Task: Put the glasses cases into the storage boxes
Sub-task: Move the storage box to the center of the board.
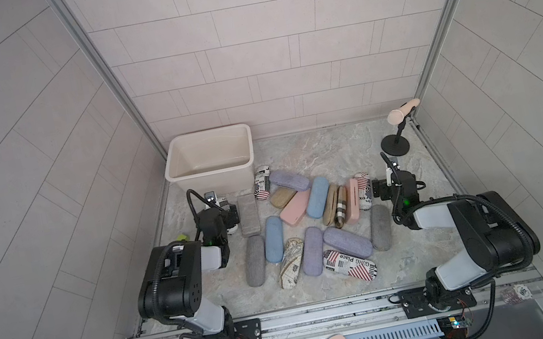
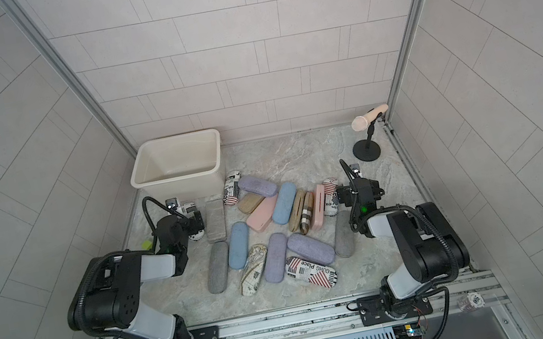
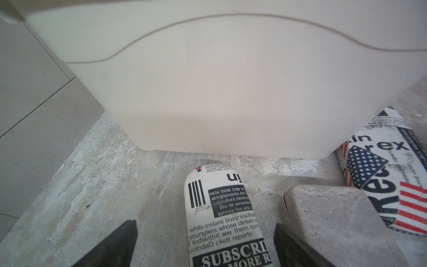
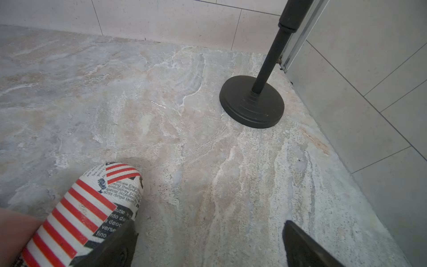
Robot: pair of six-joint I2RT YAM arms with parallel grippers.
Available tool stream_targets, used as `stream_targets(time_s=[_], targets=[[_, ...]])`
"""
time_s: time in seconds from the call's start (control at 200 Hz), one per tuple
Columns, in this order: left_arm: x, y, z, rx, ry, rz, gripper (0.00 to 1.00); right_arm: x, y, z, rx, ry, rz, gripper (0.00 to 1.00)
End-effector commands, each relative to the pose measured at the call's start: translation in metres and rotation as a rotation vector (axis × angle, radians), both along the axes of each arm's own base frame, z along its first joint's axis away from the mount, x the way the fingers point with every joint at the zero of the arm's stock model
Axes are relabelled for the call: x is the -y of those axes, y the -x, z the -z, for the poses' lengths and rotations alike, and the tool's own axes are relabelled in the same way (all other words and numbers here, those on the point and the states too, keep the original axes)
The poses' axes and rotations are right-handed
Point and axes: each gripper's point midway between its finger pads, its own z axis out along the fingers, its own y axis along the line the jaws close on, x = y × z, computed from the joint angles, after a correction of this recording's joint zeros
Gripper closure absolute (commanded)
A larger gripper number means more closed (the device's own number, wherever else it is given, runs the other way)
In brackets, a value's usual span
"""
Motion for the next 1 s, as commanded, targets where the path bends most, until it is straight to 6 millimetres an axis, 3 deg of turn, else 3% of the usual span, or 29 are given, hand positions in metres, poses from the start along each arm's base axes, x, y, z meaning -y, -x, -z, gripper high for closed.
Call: stream_targets(time_s=[0.0, 0.996], targets=[[-0.0006, -0.0068, -0.0087, 0.033, 0.004, -0.006, 0.00, 0.0009, -0.0042, -0.0059, 0.018, 0.016, 0.006, 0.00], [-0.0007, -0.0057, -0.0098, 0.039, 0.002, -0.009, 0.00, 0.0007, -0.0045, -0.0061, 0.018, 0.018, 0.004, 0.00]])
